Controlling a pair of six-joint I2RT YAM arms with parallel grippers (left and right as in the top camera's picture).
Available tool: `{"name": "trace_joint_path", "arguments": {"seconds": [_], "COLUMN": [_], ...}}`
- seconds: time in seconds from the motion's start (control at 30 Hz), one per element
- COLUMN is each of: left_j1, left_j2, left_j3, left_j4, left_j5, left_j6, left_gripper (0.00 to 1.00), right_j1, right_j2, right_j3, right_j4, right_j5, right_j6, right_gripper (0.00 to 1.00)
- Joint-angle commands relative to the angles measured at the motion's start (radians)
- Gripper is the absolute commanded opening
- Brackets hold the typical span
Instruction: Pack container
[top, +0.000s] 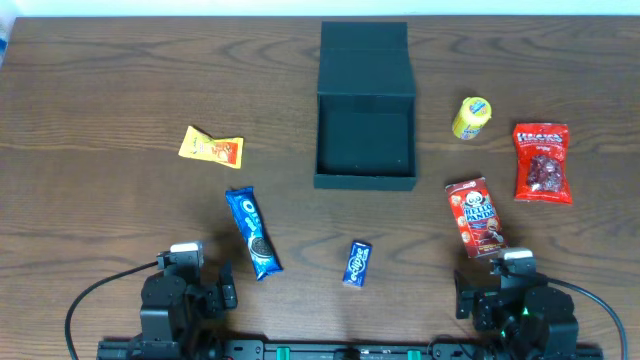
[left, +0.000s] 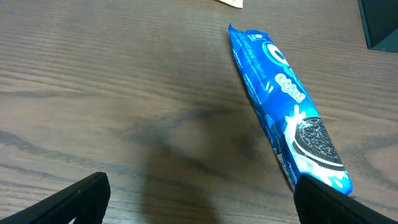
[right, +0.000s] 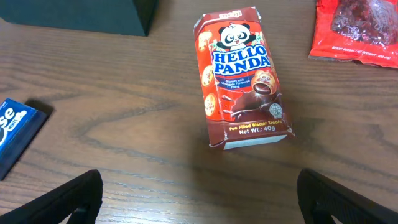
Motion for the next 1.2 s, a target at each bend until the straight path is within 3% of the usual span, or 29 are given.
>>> {"name": "trace_joint_path", "arguments": {"seconds": [0.0,0.47,0.8,1.17], "left_j1": [0.005,0.005,0.005,0.005], "left_j2": [-0.011,-0.011,-0.011,-0.011], "left_j3": [-0.045,-0.045,-0.045,-0.045], "left_j4": [-0.006,-0.006,-0.006,-0.006], "left_j5": [0.011,0.011,0.011,0.011], "left_j6": [0.014,0.014,0.014,0.014], "left_gripper": [0.95,0.95,0.95,0.95], "right_j1": [-0.015,-0.015,-0.015,-0.015], "right_j2": [-0.009,0.024,0.509,0.875], "right_j3": [-0.006,-0.006,0.103,0.491], "right_j4": [-0.008,0.020,0.277,0.285], "right_j5": [-0.003,0.024,0.024,0.023], "right_j6": [-0.012,-0.012,-0.012,-0.012], "right_gripper": [0.99,0.99,0.99,0.99]}}
